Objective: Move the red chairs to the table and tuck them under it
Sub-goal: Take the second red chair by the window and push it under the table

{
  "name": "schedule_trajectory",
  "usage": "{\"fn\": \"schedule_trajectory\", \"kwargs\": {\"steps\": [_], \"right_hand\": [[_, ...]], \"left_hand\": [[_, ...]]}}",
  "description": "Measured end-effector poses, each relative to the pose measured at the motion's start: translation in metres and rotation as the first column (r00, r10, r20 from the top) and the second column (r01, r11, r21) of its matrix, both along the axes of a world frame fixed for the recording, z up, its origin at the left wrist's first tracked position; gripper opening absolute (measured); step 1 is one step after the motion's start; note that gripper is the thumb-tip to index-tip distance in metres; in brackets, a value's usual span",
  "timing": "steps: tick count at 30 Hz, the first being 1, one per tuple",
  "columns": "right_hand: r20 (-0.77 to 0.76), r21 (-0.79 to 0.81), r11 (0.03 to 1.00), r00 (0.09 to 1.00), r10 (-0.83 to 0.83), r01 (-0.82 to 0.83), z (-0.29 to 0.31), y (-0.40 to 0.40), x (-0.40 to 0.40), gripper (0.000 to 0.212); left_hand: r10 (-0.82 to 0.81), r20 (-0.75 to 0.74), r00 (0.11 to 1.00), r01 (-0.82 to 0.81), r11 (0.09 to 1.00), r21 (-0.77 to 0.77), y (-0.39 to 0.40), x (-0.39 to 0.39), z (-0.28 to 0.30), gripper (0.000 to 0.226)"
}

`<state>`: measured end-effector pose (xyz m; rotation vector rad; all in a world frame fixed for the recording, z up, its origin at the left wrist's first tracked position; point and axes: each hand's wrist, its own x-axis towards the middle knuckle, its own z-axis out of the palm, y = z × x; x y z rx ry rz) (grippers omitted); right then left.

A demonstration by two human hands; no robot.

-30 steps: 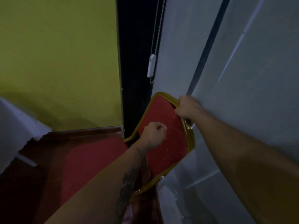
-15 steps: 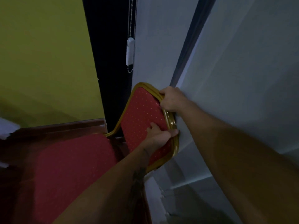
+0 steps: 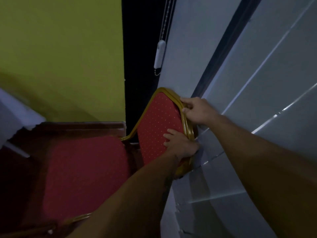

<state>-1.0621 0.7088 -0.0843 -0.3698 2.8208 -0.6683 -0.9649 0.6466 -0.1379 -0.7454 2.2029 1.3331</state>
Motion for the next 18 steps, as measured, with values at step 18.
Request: {"fn": "schedule_trajectory", "kwargs": {"steps": [18], "right_hand": [[0.018, -0.059, 0.996, 0.997, 0.069, -0.068, -0.006, -0.067, 0.039, 0.072]], "left_hand": [[-0.329, 0.048, 0.943, 0.332, 0.934, -0.128, -0.098, 0.045, -0.009, 0.138]]}}
